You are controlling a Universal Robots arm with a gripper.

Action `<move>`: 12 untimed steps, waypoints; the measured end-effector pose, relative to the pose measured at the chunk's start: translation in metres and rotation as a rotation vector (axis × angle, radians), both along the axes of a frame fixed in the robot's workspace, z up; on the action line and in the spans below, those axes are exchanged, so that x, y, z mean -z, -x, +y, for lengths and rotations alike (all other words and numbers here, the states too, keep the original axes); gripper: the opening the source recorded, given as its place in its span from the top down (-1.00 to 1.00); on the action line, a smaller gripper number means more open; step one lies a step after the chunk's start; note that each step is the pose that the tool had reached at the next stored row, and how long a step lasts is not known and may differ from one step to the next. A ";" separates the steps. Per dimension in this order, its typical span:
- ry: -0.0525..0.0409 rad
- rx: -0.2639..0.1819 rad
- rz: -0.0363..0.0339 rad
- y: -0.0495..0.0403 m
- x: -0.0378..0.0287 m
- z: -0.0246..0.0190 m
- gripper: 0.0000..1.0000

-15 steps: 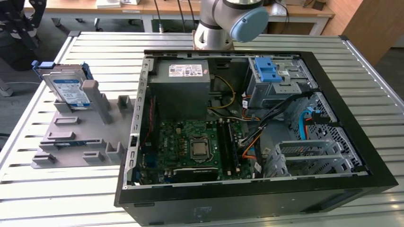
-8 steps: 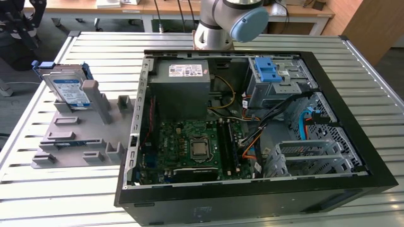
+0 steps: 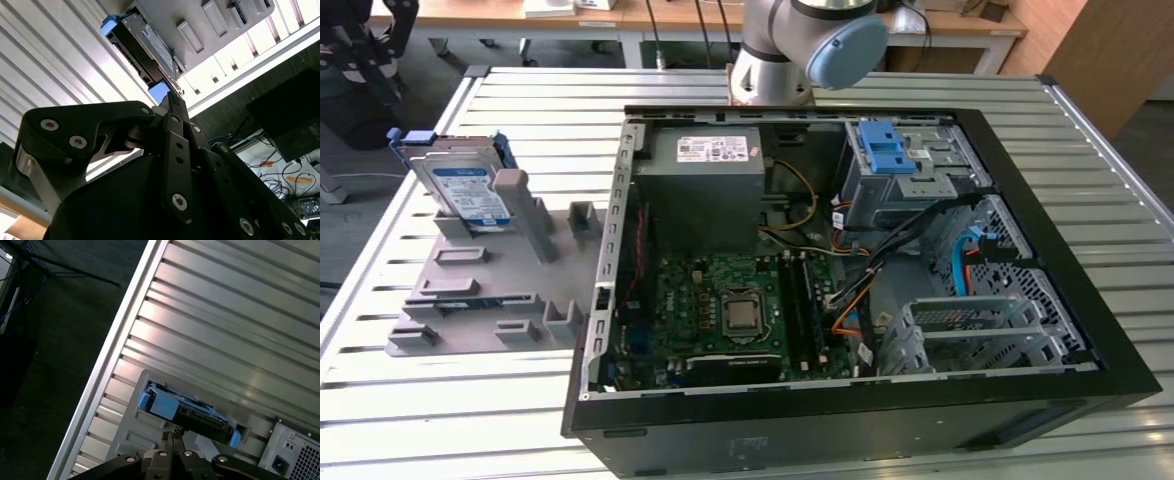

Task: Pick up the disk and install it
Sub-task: 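Pick up the disk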

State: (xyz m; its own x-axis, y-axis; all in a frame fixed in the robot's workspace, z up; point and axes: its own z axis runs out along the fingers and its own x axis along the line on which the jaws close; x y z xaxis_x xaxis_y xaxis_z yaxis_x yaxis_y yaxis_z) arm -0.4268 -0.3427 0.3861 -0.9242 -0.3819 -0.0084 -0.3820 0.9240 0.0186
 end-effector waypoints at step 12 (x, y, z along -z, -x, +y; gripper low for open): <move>0.0000 -0.074 0.0000 0.0000 0.0000 0.0000 0.79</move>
State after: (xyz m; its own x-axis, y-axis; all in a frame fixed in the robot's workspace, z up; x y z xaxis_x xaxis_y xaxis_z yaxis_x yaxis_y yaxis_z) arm -0.4268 -0.3427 0.3861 -0.8936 -0.4489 -0.0084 -0.4489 0.8934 0.0186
